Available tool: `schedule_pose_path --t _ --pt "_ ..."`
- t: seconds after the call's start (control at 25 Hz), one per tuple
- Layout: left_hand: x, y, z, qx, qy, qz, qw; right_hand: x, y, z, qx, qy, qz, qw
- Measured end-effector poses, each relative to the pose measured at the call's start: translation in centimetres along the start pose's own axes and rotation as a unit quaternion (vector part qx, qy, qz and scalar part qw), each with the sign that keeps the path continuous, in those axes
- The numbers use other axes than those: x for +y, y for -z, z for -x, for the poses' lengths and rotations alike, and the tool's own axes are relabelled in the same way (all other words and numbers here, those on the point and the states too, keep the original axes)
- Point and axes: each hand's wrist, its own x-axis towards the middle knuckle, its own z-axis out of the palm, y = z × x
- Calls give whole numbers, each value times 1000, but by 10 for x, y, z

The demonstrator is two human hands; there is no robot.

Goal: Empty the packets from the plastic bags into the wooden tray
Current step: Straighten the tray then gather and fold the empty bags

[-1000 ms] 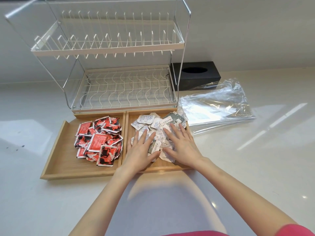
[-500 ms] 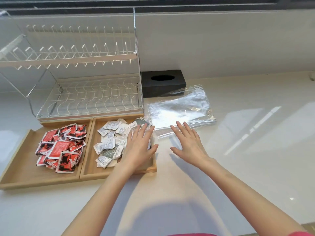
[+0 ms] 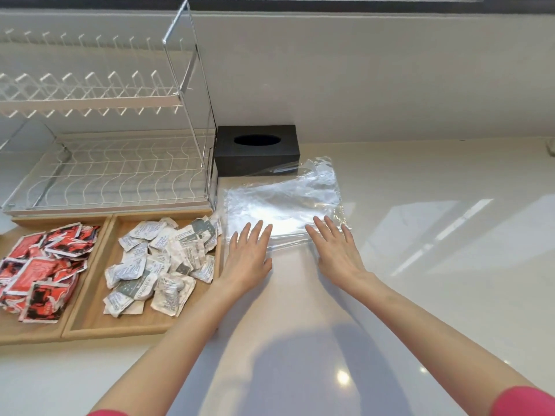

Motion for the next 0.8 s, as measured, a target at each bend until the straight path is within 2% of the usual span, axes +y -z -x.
schedule_pose_path --t 0.16,0.36,0.44,0.52,0.64,0.72,0.8 --pt "2 -15 -27 4 25 -11 1000 13 -4 -32 -4 29 38 999" --pt "6 -26 -43 16 27 2 1000 24 -21 -55 41 58 2 998" --pt "6 -30 -42 18 33 -3 999 25 -26 -53 23 56 -3 998" --pt "4 -31 -40 22 23 -10 999 23 -27 -47 1 47 24 999" --pt "3 -32 -35 14 10 -2 1000 19 -30 -38 47 54 69 995" --pt "1 -31 -29 -5 -2 3 1000 16 -30 -27 35 49 99 993" --pt "5 -25 -17 16 -37 6 999 13 -29 -15 14 49 102 993"
